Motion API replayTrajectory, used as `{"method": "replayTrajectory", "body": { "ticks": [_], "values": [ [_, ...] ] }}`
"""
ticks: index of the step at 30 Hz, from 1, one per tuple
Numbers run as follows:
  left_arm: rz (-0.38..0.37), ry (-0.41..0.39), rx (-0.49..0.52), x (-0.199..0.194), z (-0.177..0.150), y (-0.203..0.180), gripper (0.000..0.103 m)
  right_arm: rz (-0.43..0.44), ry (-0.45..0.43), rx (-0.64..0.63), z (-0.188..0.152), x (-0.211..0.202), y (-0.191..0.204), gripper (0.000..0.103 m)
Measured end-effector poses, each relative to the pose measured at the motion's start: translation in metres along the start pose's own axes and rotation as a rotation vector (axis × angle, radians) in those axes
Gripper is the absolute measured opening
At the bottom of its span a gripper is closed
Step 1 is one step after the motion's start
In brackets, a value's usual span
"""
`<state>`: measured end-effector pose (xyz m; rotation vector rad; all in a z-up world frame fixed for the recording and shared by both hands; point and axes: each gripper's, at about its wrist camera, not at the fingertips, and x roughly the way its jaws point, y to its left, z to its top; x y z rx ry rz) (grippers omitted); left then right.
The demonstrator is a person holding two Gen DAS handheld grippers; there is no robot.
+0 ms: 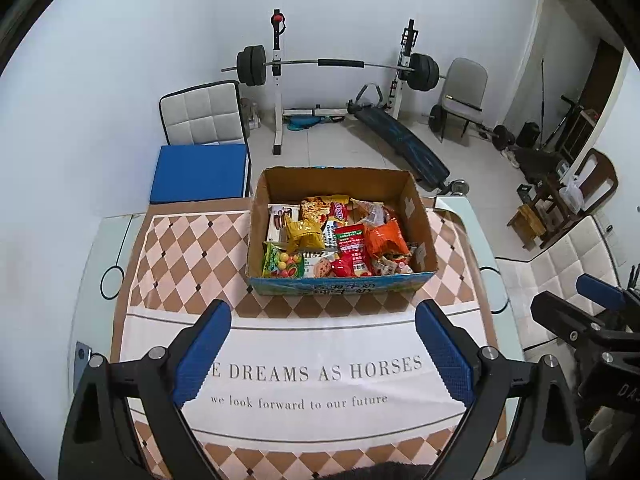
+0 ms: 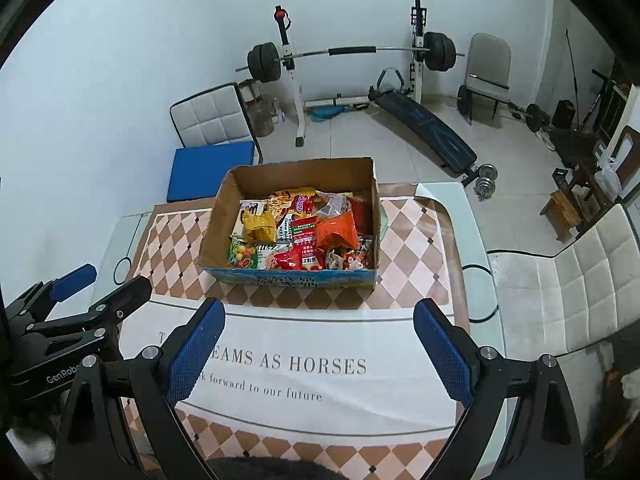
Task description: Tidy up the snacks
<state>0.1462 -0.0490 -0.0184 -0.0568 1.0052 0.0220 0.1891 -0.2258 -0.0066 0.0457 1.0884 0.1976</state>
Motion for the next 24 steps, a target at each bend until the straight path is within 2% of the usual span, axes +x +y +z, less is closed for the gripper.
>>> {"method": "replayTrajectory", "body": {
  "ticks": [8,14,19,22,24],
  "values": [
    [0.011,-0.069,0.004,-0.038,-0.006,0.000,0.095,-0.008,-0.033,-0.019,-0.020,-0.043,0.009,0.097],
    [0.010,-0.087,-0.003,-0.045,-0.010,0.001,0.095,-0.001,-0.047,-0.023,-0.026,-0.059,0.013,0.097],
    [0.012,-0.096,-0.012,-0.036,-0.008,0.002,0.095,-0.031,-0.069,-0.014,-0.024,-0.052,0.011,0.101],
    [0.029,-0.111,-0.006,-0.031,-0.007,0.001,0.103,-0.062,-0.081,-0.014,-0.018,-0.042,0.010,0.101],
    [0.046,-0.125,-0.004,-0.025,-0.005,0.000,0.103,-0.078,-0.095,-0.012,-0.014,-0.035,0.008,0.101]
  ]
}}
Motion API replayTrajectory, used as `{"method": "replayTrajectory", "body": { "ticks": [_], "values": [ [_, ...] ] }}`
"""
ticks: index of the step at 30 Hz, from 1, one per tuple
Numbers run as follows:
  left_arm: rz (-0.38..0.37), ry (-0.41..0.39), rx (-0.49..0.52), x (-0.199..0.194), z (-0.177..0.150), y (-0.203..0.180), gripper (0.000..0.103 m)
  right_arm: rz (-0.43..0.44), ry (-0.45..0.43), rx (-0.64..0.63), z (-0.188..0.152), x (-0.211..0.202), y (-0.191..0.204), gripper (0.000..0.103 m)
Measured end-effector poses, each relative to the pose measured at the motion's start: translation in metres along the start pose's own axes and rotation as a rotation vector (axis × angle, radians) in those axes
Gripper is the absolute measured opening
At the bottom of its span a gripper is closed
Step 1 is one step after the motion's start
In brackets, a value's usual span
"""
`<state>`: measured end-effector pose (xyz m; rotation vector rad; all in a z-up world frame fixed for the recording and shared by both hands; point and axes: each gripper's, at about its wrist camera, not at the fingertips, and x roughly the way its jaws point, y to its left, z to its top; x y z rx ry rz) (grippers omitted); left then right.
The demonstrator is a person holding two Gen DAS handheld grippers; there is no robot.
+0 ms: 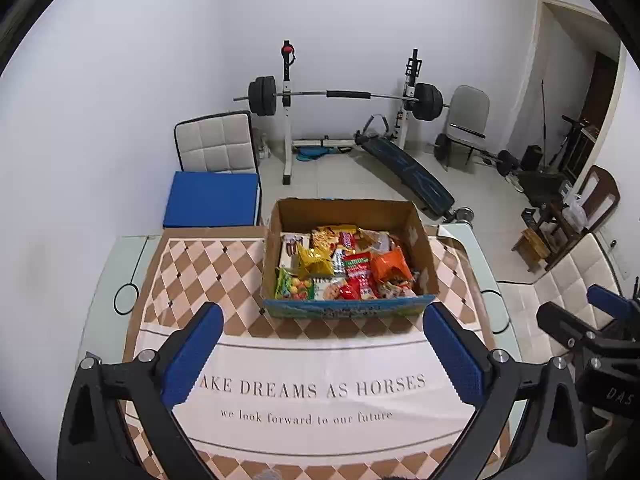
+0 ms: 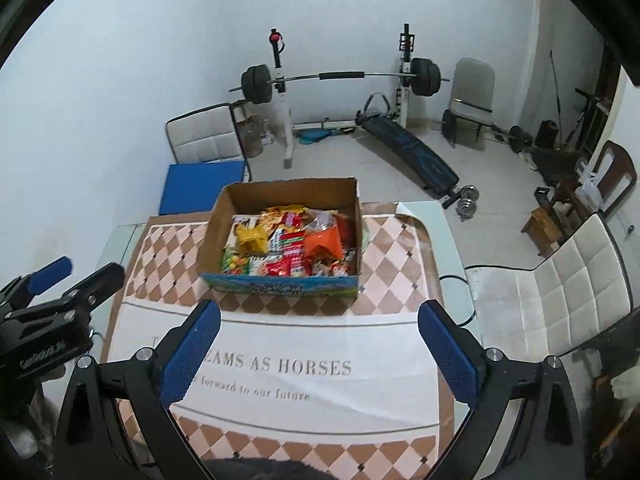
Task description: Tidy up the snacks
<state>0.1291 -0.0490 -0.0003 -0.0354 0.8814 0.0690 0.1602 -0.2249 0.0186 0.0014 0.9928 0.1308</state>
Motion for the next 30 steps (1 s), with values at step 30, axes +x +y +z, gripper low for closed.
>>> {"method": "replayTrajectory", "body": {
  "ticks": [30],
  "values": [
    [0.046,0.010,0.010,0.038,0.012,-0.006,0.103,-0.039,-0.016,0.022,0.025,0.054,-0.013,0.101]
  ]
}}
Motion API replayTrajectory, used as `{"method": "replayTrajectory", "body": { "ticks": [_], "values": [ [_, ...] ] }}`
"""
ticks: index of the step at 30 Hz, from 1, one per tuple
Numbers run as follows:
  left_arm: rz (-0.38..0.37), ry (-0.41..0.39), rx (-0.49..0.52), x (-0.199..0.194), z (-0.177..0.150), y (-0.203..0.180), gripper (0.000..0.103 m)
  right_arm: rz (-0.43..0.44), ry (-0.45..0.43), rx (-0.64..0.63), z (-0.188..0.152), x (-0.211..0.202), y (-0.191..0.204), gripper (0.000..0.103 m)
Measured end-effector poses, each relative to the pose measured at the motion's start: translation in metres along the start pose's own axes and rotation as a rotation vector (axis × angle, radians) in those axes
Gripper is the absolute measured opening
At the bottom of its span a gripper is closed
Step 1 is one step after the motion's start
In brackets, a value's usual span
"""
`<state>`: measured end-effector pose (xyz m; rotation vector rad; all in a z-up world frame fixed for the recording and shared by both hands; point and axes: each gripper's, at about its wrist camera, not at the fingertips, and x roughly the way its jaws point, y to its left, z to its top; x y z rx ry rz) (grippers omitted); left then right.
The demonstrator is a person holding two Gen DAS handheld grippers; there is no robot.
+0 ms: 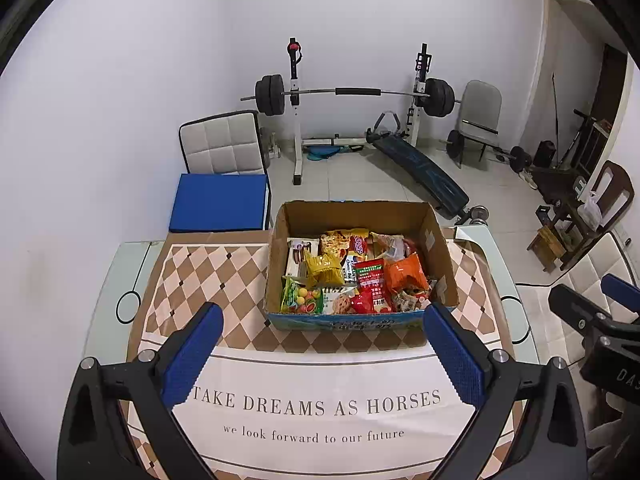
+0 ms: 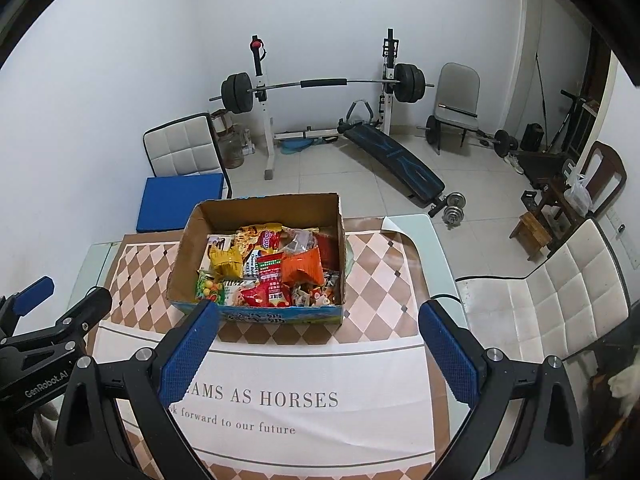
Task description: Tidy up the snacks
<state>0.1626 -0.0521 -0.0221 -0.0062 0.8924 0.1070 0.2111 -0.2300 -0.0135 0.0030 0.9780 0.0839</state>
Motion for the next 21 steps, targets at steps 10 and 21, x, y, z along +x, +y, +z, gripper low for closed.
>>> {"method": "replayTrajectory", "body": {
  "ticks": [10,21],
  "values": [
    [0.000,-0.001,-0.014,0.0010,0.0036,-0.0028,0.103,-0.001,-0.003,0.012,-0.0003,-0.0025,-0.0058,0.101],
    [-0.006,-0.002,-0.007,-0.0006,0.0016,-0.0050,0.103,0.002,0.001,0.015,-0.0002,-0.0054,-0.0085,0.102]
  ]
}}
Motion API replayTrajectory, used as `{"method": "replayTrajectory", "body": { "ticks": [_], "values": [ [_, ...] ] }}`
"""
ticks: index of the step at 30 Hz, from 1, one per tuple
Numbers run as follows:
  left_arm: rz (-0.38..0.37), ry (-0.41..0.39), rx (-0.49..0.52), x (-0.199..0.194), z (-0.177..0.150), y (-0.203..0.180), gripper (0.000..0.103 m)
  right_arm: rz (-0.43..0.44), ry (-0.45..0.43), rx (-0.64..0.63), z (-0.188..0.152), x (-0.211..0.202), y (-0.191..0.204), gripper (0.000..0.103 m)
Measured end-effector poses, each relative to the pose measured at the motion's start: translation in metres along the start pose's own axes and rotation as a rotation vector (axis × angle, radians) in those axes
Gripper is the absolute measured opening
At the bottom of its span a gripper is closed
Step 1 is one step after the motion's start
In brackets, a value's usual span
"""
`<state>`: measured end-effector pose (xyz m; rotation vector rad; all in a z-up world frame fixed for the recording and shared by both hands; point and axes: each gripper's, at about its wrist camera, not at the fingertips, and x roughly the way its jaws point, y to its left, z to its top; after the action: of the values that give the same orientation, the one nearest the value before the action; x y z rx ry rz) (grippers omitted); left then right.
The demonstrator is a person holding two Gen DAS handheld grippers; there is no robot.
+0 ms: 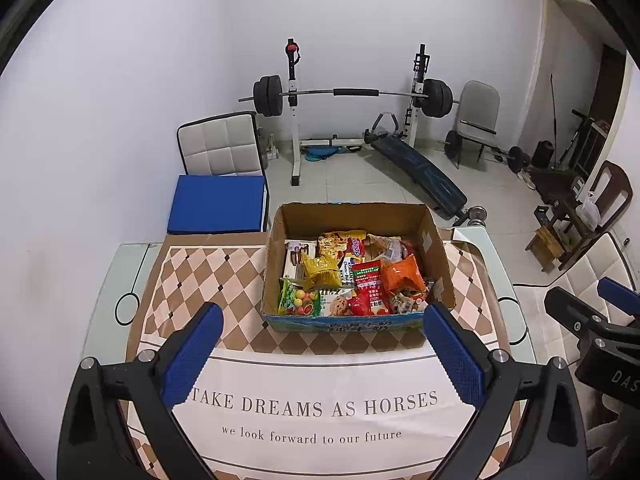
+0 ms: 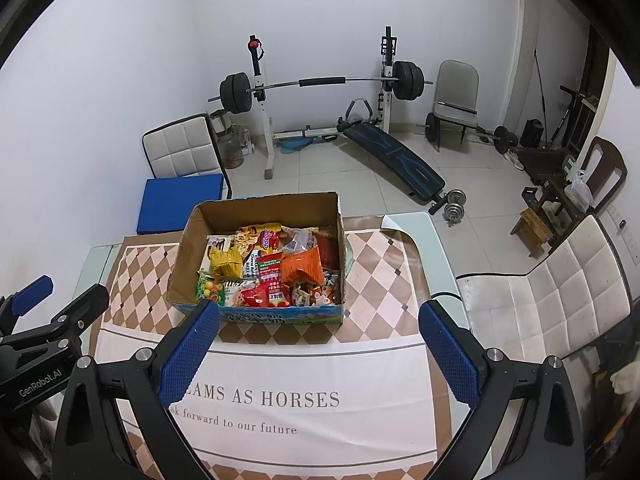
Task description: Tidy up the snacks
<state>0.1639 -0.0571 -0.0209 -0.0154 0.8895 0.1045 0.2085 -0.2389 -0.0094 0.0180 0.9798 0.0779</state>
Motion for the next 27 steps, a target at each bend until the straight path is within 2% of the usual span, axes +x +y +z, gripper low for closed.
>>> {"method": "replayTrajectory", "body": {
  "ticks": [27],
  "values": [
    [-0.004,-0.003,0.004,-0.0028,-0.0017,-0.0007,0.103,-0.004,-0.013,0.002,-0.0032,-0.0068,0.0038,0.102]
  ]
}}
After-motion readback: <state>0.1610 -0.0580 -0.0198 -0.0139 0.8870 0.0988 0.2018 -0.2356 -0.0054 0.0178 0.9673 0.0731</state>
